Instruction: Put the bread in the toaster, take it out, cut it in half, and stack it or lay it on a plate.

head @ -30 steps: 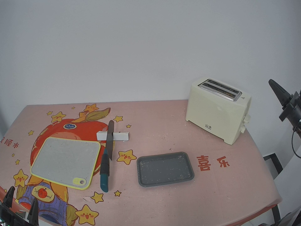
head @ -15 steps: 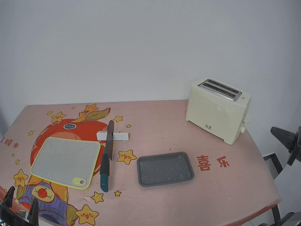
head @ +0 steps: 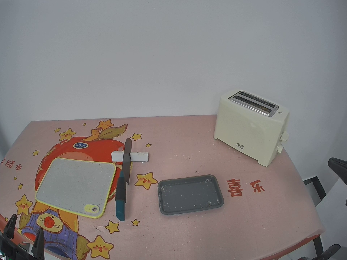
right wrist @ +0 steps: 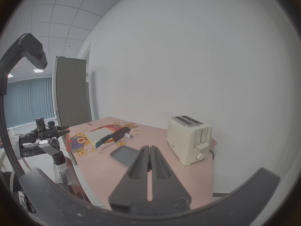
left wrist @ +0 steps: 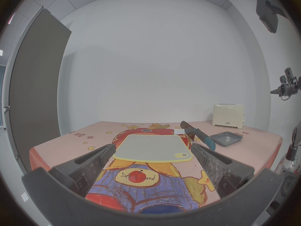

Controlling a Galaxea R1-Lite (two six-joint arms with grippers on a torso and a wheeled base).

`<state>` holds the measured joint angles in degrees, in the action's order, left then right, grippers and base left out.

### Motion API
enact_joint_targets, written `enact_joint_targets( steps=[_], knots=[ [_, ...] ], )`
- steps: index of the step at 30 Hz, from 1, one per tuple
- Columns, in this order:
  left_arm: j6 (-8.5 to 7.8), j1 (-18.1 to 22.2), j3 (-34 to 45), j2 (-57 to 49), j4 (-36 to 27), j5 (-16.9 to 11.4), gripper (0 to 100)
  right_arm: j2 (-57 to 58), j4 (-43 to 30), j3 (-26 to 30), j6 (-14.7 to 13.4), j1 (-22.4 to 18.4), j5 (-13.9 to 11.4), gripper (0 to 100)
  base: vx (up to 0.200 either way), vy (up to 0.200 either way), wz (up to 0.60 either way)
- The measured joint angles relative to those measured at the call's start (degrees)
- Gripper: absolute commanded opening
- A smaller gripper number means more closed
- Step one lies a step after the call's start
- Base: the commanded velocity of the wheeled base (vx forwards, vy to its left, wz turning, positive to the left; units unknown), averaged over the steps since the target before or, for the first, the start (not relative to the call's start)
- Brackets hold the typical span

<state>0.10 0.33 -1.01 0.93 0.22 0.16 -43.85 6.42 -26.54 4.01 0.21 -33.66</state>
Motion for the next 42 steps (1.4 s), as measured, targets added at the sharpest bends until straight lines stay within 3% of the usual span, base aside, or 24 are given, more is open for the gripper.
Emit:
enact_joint_targets(
  steps=[42],
  knots=[
    [-0.02,0.0,0.0,0.0,0.0,0.0,100,0.8,-0.3,0.7,0.2,0.4,0.0,0,0.000,0.000,0.00]
  ],
)
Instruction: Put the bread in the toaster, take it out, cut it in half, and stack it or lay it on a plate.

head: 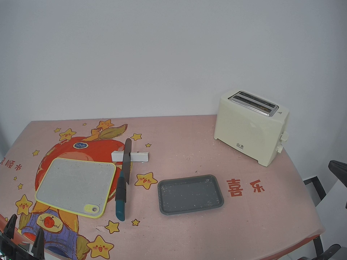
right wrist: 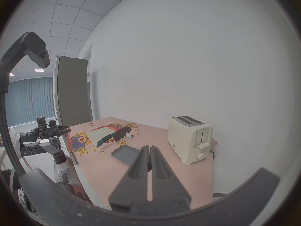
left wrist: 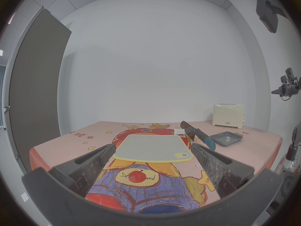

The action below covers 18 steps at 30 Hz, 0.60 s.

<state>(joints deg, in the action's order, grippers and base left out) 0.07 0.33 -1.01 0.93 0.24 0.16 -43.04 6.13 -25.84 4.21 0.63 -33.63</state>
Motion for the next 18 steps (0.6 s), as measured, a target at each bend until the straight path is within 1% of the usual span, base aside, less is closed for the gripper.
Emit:
enact_joint_targets(
  steps=[13,18],
  knots=[
    [0.02,0.0,0.0,0.0,0.0,0.0,100,-0.6,-0.1,0.1,-0.1,0.0,0.0,0,0.000,0.000,0.00],
    [0.00,0.0,0.0,0.0,0.0,0.0,100,-1.7,0.0,0.2,-0.1,-0.2,0.5,0,0.000,0.000,0.00]
  ],
)
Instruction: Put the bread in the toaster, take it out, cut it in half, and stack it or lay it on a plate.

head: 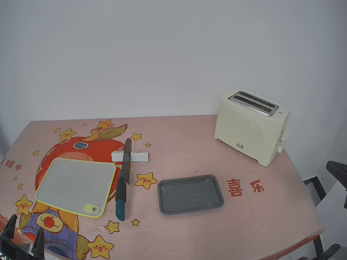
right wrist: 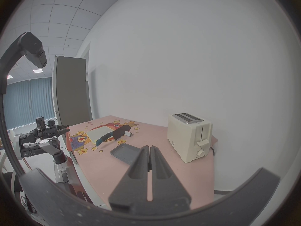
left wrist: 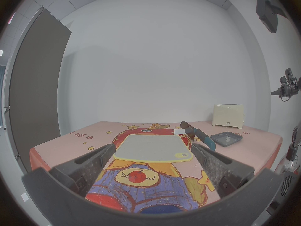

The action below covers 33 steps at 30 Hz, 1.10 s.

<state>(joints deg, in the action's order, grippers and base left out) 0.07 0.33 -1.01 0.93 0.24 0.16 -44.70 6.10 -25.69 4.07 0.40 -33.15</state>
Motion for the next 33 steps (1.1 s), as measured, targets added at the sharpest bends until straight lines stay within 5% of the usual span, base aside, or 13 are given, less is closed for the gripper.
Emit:
enact_joint_targets(
  steps=[3,12,23,33],
  knots=[
    [0.00,0.0,0.0,0.0,0.0,0.0,100,-1.1,0.0,0.1,-0.2,-0.1,1.7,0,0.000,0.000,0.00],
    [0.00,0.0,0.0,0.0,0.0,0.0,100,-11.9,3.5,-0.2,-2.0,-0.2,11.9,0,0.000,0.000,0.00],
    [0.00,0.0,0.0,0.0,0.0,0.0,100,-28.0,36.1,3.3,-6.1,-0.4,15.7,0,0.000,0.000,0.00],
    [0.00,0.0,0.0,0.0,0.0,0.0,100,-41.6,43.6,5.1,-4.6,-0.8,17.1,0,0.000,0.000,0.00]
  ],
)
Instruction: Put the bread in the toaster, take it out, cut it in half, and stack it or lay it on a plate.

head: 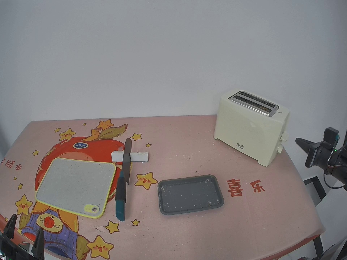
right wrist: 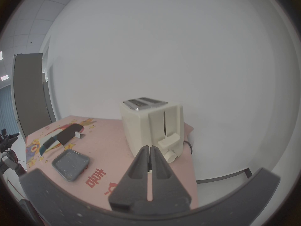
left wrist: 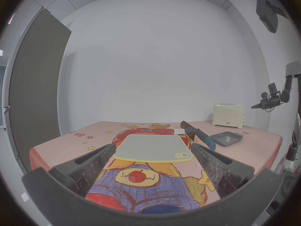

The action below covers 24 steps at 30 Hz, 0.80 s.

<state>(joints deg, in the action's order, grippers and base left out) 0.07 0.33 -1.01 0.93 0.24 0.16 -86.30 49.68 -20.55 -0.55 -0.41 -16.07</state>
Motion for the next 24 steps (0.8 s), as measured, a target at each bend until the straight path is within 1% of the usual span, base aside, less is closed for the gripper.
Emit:
enact_joint_targets(
  steps=[4,9,15,20,24],
  knots=[
    [0.00,0.0,0.0,0.0,0.0,0.0,100,-3.5,3.5,0.7,0.2,-0.1,0.2,0,0.000,0.000,0.00],
    [0.00,0.0,0.0,0.0,0.0,0.0,100,-5.8,3.7,2.0,0.4,0.8,0.7,0,0.000,0.000,0.00],
    [0.00,0.0,0.0,0.0,0.0,0.0,100,-7.7,3.9,1.9,0.4,0.9,0.9,0,0.000,0.000,0.00],
    [0.00,0.0,0.0,0.0,0.0,0.0,100,-9.9,4.2,1.7,0.4,0.7,1.7,0,0.000,0.000,0.00],
    [0.00,0.0,0.0,0.0,0.0,0.0,100,-11.0,7.2,1.7,0.3,0.7,1.9,0,0.000,0.000,0.00]
  ],
)
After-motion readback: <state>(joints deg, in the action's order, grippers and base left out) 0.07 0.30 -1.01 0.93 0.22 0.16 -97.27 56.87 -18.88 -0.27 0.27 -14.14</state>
